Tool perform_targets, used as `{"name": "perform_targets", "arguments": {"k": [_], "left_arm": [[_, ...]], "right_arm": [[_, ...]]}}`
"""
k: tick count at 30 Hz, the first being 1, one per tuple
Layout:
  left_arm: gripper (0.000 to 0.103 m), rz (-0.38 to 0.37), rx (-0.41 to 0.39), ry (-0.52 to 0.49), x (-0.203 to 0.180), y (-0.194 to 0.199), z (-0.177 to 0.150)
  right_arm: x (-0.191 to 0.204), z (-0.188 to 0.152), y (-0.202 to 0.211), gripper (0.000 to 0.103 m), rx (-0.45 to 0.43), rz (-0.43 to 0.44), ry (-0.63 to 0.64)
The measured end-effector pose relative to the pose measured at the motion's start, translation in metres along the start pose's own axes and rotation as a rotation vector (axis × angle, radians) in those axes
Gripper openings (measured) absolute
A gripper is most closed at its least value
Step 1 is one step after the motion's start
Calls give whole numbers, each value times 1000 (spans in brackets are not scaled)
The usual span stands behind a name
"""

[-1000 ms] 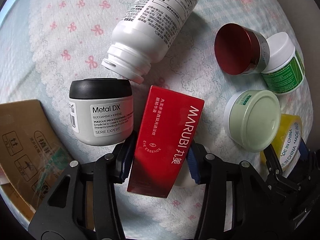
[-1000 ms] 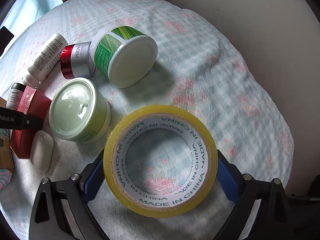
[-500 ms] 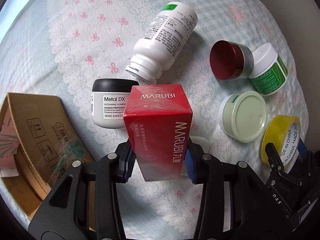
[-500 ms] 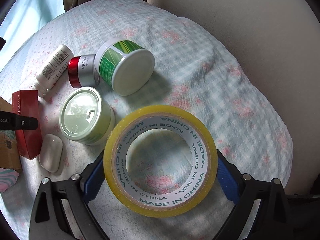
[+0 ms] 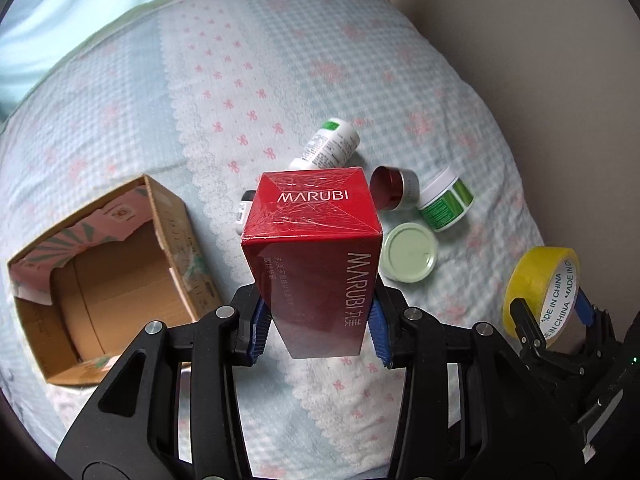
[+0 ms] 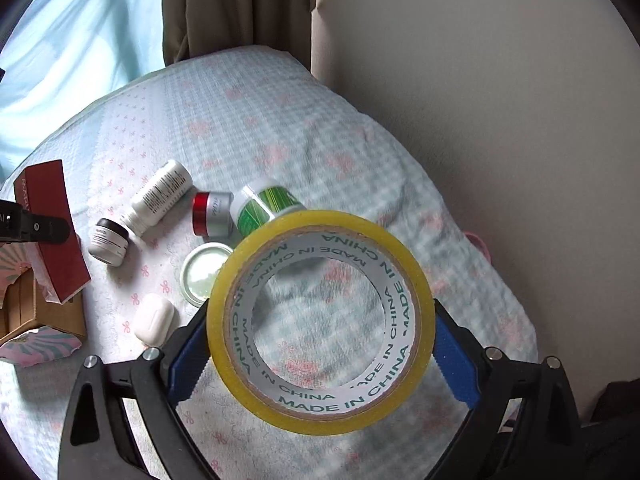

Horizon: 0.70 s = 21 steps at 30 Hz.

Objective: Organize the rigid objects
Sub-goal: 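Carry the MARUBI box and tape roll into the cardboard box and release both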

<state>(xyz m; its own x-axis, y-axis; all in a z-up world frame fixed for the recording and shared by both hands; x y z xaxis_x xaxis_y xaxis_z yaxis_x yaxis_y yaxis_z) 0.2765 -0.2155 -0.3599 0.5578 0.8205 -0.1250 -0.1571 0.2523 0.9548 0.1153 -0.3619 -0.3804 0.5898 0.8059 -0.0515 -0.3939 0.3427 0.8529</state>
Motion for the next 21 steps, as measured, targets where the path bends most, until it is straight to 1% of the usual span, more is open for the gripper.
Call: {"name": "perform_targets", "arguments": {"k": [5,10,13,16,18,21], "left_arm": [[38,10,-114,78,20,71,-8],[38,34,-213,150,67,136,-37],[38,58,-254,178,101,167,-61],[38,64,-262,216,139,190,-89],[38,60,-264,238,165,203,-107],[38,76,-260,249,205,213,-130]], "right_arm": [[11,32,51,96,-57,35,88],[42,57,99,96,-112,89,151],[75,64,129,96,-144,155,180],[116,64,158,96,-159,221,233],[145,62,174,96,-139,278,244],[189,55,189,96,-96,376,238]]}}
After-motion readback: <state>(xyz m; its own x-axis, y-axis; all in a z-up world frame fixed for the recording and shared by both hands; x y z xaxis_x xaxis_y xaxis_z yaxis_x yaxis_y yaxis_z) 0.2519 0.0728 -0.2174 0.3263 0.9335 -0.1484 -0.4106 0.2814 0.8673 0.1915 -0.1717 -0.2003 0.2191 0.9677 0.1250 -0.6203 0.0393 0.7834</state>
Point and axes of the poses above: each gripper's, at about its wrist camera, not at the fingertips, and y roughly against the way its jaws point, x to its left, z to its top, the point moved 3 cm from there along -y, roughly the way its jaws point, and after that the axes turned 8 degrees about -y, right-handed, at the moved point
